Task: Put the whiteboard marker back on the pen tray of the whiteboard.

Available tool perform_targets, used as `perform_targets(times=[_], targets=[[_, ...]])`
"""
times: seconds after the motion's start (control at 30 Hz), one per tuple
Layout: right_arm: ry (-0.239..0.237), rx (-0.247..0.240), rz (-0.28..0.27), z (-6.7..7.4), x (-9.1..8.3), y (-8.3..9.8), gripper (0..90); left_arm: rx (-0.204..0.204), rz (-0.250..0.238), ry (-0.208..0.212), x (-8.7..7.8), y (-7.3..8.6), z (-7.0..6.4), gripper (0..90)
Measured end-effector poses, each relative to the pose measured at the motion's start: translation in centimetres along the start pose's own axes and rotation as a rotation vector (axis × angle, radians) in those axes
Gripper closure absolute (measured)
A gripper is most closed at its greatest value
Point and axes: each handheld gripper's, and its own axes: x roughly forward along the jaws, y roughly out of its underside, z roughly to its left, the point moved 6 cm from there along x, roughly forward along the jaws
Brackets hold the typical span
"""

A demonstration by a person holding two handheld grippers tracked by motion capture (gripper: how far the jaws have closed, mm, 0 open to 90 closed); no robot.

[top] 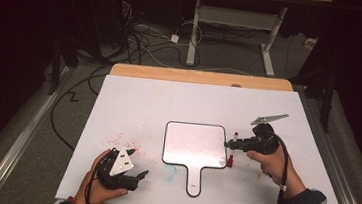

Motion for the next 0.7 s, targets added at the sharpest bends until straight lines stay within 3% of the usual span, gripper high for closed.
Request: perform_targets(times=[0.17, 0.33, 0.53, 0.7], targets=[[0.002, 0.046, -0.035, -0.9, 0.8, -0.1, 78.8, 0.003, 0.006, 0.000, 0.1, 0.0, 0.0, 20.5], [0.031, 0.058, -0.068, -1.3, 2.0, 0.0, 76.9, 0.005, 0.007, -0.005, 0.1, 0.0, -0.1, 20.5], [0.093, 0.075, -0.107, -1.5, 3.6, 0.1, 76.3, 0.008, 0.013, -0.007, 0.2, 0.0, -0.1, 20.6], [0.142, 0.061, -0.113, -1.8, 5.0, 0.3, 76.6, 0.010, 0.016, -0.006, 0.2, 0.0, -0.1, 20.6]])
